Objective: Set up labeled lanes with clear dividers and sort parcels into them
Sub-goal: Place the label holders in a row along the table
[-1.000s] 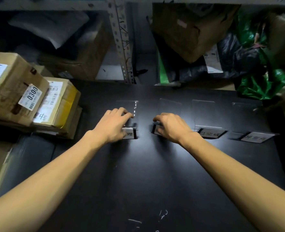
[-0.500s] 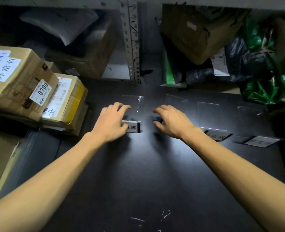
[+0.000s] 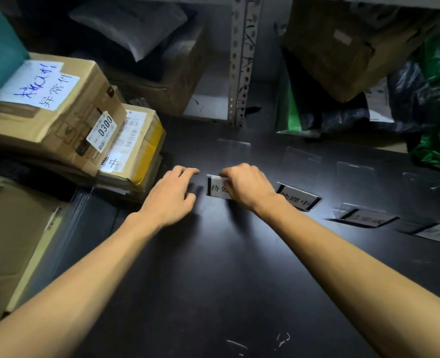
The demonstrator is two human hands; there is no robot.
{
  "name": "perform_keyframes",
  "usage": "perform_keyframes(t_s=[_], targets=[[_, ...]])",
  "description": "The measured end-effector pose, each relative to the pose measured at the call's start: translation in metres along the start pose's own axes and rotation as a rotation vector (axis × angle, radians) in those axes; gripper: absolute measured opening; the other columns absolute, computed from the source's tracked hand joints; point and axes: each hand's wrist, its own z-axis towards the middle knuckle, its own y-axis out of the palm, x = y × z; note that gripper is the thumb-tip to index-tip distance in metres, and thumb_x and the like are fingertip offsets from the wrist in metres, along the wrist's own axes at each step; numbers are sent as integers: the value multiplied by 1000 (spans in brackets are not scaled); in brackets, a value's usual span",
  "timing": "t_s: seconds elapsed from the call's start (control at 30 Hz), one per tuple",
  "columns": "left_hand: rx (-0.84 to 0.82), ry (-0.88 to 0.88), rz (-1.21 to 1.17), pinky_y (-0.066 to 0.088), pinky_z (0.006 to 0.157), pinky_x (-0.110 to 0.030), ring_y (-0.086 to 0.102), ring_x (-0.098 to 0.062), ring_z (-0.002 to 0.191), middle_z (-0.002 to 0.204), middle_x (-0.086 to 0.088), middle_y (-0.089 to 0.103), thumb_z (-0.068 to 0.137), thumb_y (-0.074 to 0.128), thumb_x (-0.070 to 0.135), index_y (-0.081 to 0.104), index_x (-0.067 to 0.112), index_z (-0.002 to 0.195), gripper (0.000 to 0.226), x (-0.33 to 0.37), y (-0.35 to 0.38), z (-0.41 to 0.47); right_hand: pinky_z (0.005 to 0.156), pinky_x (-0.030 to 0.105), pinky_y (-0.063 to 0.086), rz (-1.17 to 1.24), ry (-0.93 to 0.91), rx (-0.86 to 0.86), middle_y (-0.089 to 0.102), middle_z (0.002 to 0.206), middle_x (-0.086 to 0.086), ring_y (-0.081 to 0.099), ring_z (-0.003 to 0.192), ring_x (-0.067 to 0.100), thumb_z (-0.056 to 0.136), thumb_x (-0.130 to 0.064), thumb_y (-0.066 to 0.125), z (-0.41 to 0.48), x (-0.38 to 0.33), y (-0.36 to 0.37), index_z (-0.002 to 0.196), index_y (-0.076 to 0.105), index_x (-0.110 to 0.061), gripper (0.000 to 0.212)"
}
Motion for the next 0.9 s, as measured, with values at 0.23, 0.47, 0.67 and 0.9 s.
perform_keyframes(t_s=[0.23, 0.47, 0.67, 0.9], targets=[[-14, 23, -20, 40, 105, -41, 45, -29, 127, 141, -6, 43, 89, 53, 17, 39, 21, 144, 57, 5, -1, 5, 101, 42, 44, 99, 4, 52, 57, 135, 12, 50, 125, 34, 96, -32, 57, -8, 9, -12, 143, 48, -11, 52], [46, 26, -38, 45, 98, -44, 47, -30, 122, 137, -6, 42, 87, 55, 20, 40, 20, 141, 57, 38, 3, 10, 100, 42, 41, -134, 245, -101, 53, 138, 13, 46, 126, 37, 88, -41, 62, -40, 69, -31, 136, 48, -9, 59], [70, 13, -18, 45, 98, -45, 44, -32, 121, 137, -8, 38, 86, 55, 20, 39, 19, 141, 58, 45, 13, 5, 96, 41, 48, -94, 288, -203, 49, 143, 9, 50, 126, 37, 93, -14, 54, -62, 96, -14, 130, 53, -8, 37], [5, -53, -142, 41, 106, -42, 37, -26, 132, 143, -5, 32, 89, 55, 19, 34, 21, 145, 60, 35, 20, -3, 109, 41, 41, -102, 232, -205, 33, 160, 6, 41, 139, 33, 96, -12, 52, -63, 98, -8, 143, 46, -13, 48]])
